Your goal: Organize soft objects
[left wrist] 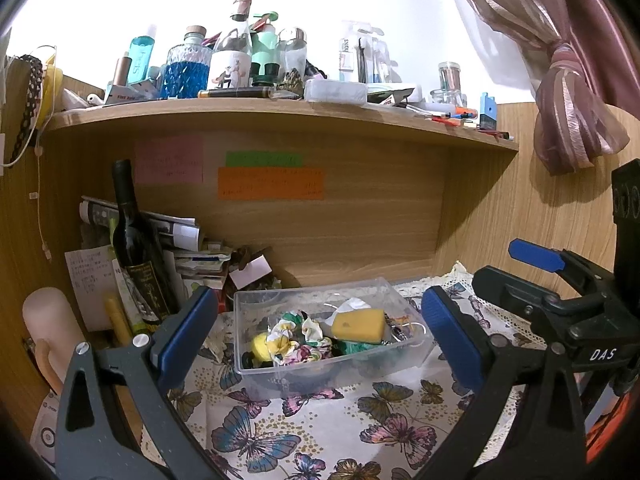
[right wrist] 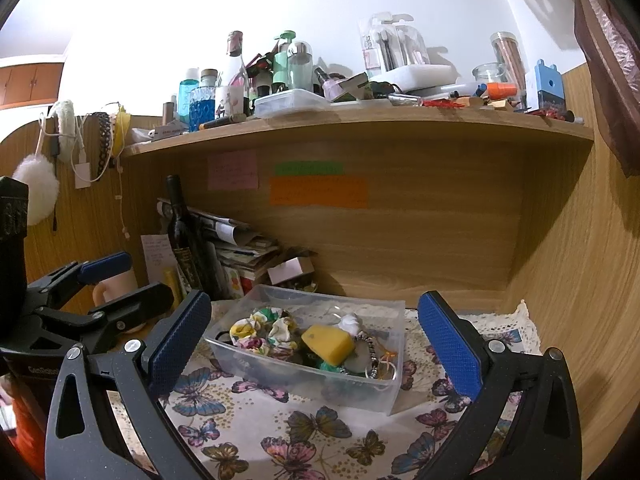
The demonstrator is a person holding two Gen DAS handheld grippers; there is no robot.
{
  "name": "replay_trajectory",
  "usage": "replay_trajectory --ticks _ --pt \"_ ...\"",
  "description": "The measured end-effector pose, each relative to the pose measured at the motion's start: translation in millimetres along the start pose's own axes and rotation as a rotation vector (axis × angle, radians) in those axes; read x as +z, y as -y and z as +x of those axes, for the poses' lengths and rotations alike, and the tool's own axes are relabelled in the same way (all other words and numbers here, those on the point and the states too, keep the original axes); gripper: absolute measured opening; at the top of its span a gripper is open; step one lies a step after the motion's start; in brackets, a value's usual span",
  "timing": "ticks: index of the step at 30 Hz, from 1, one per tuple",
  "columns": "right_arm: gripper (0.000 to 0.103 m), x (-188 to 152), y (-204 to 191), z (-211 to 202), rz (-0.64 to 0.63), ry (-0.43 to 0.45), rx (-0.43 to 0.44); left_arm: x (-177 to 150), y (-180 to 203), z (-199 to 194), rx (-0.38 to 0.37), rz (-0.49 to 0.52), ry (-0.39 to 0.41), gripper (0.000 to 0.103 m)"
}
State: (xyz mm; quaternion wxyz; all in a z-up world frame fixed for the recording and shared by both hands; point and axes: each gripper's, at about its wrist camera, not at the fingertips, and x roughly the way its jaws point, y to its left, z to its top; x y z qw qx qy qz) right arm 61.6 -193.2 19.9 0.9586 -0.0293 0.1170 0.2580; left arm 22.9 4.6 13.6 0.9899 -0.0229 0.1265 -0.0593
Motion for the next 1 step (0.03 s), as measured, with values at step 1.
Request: replay_trajectory --ticks 1 --pt "0.103 -0.3 0.0 0.5 0.001 -0.002 0.0 -0.2 -0.8 1.1 -0.001 -0.001 -0.003 0.103"
